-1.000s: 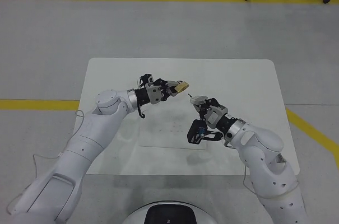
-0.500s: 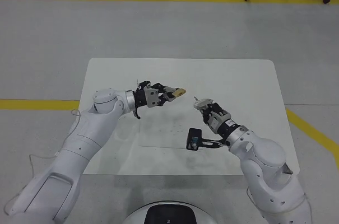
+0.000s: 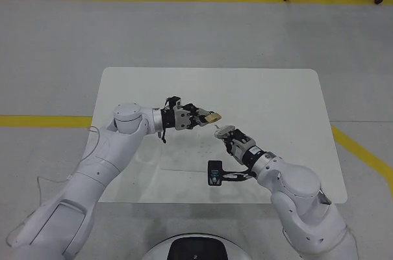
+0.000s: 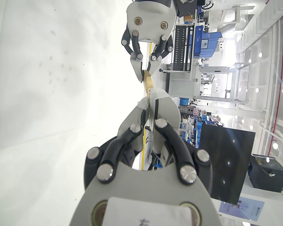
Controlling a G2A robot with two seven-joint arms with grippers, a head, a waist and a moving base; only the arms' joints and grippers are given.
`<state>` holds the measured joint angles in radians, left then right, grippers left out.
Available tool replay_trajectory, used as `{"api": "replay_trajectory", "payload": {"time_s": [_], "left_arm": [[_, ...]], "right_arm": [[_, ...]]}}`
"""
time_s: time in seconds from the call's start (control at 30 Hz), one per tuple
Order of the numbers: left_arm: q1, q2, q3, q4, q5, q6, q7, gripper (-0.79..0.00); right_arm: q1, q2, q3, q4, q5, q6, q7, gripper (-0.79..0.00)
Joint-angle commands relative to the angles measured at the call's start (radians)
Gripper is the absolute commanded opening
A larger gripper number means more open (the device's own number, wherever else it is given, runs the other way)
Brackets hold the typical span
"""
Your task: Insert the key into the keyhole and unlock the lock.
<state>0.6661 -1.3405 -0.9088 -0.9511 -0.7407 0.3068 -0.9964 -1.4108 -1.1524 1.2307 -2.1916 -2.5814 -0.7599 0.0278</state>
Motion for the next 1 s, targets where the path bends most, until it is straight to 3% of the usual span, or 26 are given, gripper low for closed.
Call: {"api": "replay_trajectory", "payload": {"time_s": [0.0,0.37,0.97], "left_arm": [[0.001,0.000,0.001,-0.001,0.008,-0.010,-0.006,-0.785],[0.004,-0.004,0.003,0.001,0.026,-0.025,-0.017,-0.785],[-0.016,-0.012,0.001,0.015,0.043,-0.033,-0.022,-0.785]], "right_arm": [[0.002,-0.002,-0.003,0.002,0.013,0.001,0.022,-0.785],[0.019,-0.009,-0.035,0.000,0.012,-0.030,0.127,-0.785],[0.069,-0.013,-0.076,0.016,0.008,-0.077,0.168,-0.785]]}}
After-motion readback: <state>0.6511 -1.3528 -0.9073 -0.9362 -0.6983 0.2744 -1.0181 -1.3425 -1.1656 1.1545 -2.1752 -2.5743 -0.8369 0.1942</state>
